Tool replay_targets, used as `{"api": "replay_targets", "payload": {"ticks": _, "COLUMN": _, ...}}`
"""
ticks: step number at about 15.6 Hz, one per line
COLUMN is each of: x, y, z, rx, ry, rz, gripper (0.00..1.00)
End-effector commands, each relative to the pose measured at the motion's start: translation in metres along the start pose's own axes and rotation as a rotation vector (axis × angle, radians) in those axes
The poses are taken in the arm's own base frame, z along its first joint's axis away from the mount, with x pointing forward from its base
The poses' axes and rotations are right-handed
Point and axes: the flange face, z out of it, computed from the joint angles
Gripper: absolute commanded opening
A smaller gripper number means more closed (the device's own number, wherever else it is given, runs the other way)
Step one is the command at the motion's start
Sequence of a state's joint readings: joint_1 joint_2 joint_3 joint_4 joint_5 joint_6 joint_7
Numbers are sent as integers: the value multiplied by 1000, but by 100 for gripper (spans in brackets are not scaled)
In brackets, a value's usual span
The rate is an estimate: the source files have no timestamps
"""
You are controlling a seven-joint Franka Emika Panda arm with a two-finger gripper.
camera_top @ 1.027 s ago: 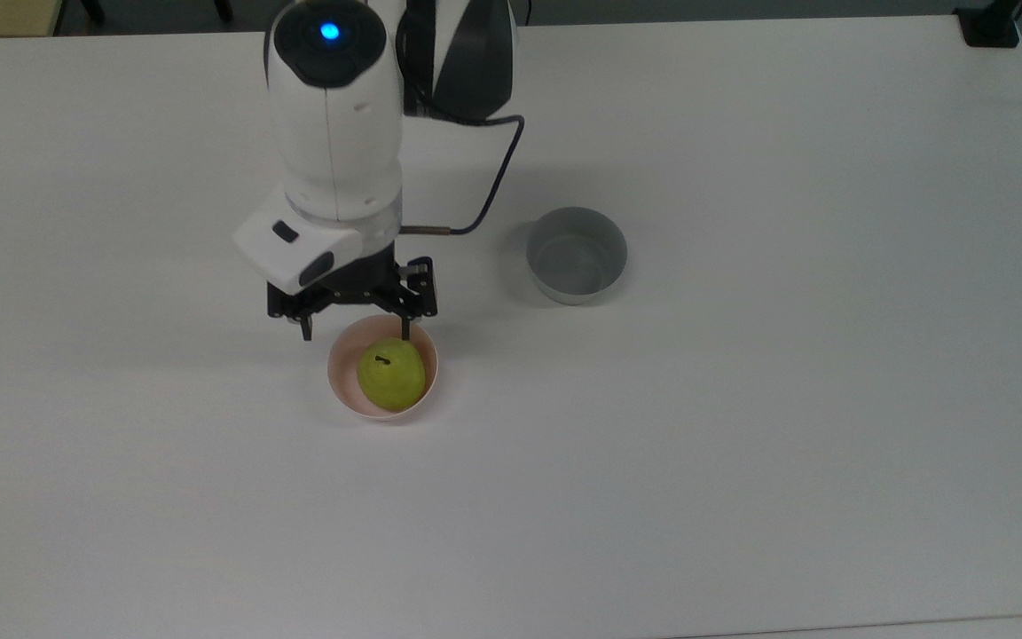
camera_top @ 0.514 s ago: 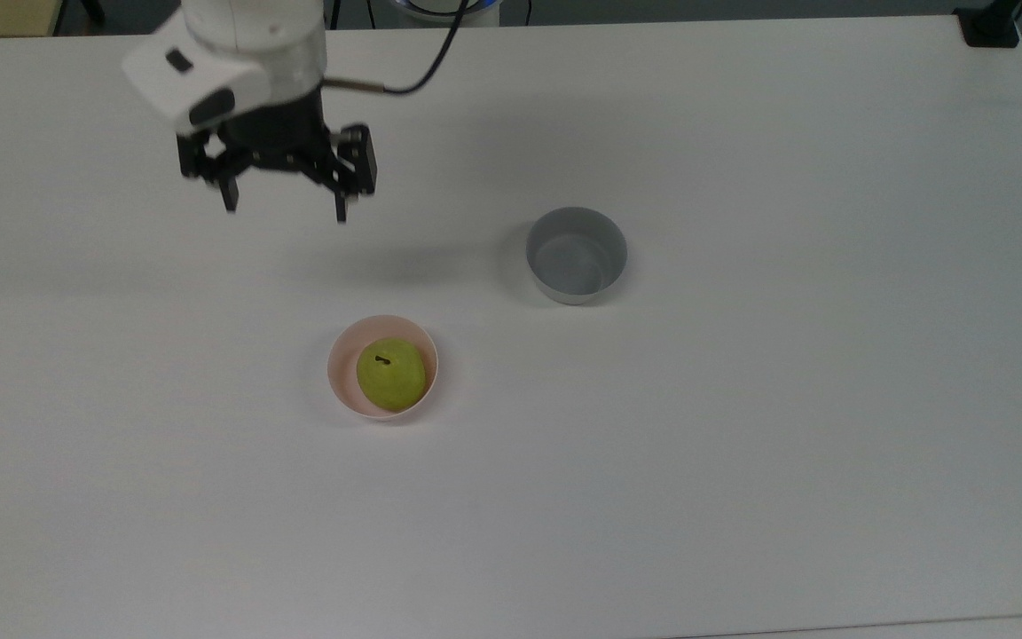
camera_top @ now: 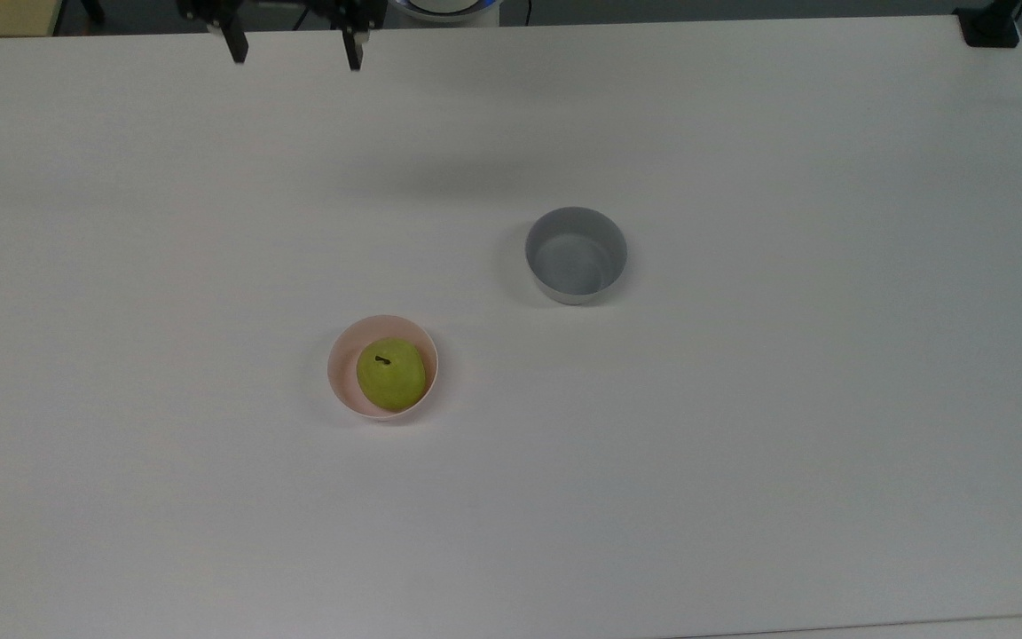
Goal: Place the pear in the bowl
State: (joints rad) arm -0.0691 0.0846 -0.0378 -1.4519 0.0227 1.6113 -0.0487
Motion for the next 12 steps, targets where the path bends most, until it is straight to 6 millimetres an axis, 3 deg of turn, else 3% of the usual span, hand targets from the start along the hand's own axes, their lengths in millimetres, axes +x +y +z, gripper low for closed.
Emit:
{"api": "replay_targets", "payload": {"ticks": 1, "x": -44, "y": -1, "z": -5, "rx": 44, "ry": -9, "rz": 19, "gripper": 100}}
{"api": "replay_targets", "payload": {"ticks": 2, "x": -46, "y": -12, "z": -2, "rx": 47, "ry": -6, "rz": -5, "gripper": 100}}
{"api": "replay_targets", "payload": {"ticks": 7, "x": -33, "y": -16, "z": 0, "rx": 41, "ry": 56, "rz": -17, "gripper": 100}}
{"api": "replay_targets", "payload": {"ticks": 12, "x": -31, "y": -15, "z": 3, "rx": 35, "ry": 53, "rz": -22, "gripper": 100}}
